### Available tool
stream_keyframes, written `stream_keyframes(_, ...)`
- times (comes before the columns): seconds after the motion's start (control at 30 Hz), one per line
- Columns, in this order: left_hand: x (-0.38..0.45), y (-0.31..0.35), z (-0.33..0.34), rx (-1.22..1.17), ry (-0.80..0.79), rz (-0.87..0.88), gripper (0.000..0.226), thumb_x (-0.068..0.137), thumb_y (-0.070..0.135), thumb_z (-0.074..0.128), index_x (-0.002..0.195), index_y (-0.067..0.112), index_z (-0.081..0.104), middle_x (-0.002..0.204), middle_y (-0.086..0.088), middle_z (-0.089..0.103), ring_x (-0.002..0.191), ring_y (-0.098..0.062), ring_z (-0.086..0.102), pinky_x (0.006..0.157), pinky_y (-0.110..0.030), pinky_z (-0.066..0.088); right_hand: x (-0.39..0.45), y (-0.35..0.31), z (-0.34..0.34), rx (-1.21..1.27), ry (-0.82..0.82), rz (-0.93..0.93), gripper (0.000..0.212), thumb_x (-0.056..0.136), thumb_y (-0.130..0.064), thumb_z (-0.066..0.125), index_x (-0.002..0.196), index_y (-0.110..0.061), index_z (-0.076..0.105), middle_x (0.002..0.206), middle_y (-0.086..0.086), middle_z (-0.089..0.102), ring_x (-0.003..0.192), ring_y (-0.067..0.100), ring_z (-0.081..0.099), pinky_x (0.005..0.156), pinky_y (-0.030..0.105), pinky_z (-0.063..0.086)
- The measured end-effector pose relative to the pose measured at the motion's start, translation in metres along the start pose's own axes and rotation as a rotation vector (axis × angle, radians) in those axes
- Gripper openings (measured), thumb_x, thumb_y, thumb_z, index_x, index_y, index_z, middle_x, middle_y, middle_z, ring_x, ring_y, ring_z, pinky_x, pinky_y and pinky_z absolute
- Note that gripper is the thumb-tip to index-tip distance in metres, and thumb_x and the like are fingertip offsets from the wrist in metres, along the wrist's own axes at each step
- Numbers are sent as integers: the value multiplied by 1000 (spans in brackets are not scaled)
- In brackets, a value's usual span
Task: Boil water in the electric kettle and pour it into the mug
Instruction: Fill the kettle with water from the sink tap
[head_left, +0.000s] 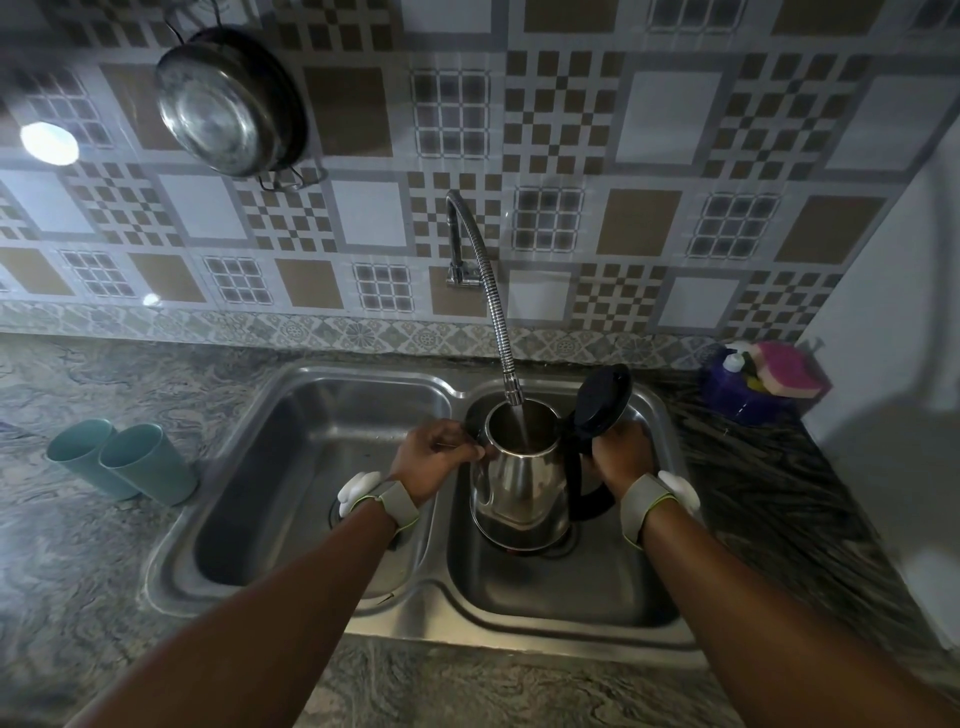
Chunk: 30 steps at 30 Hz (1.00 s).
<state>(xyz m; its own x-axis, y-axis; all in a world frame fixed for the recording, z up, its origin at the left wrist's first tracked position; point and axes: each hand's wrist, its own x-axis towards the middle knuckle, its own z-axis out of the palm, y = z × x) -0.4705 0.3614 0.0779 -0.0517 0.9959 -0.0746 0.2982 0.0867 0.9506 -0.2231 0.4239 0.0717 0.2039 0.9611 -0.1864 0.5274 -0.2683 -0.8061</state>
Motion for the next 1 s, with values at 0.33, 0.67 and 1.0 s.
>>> stream_keyframes(0.33, -2, 3, 0, 18, -7, -26, 11, 74, 30, 76, 85, 29, 75, 92, 4, 78, 98, -14, 71, 96, -49, 53, -1, 1, 2, 6, 26, 1, 30, 88, -18, 55, 60, -11, 61, 61, 4, 61, 72, 33, 61, 61, 31, 40)
stream_keyframes(0.67, 2, -1, 1, 15, 47, -64, 24, 77, 18, 78, 98, 8, 72, 97, -9, 77, 101, -27, 71, 98, -55, 53, 2, 2, 4, -6, 18, 6, 23, 91, -16, 53, 72, -7, 62, 80, 16, 65, 94, 42, 64, 72, 39, 46)
stream_keyframes(1.0, 4, -2, 5, 17, 55, -58, 19, 81, 13, 76, 98, 5, 72, 102, -12, 75, 103, -27, 70, 99, -56, 52, 2, 2, 1, 51, 14, 17, 28, 87, -17, 54, 59, -17, 57, 67, 8, 65, 79, 36, 66, 66, 34, 44)
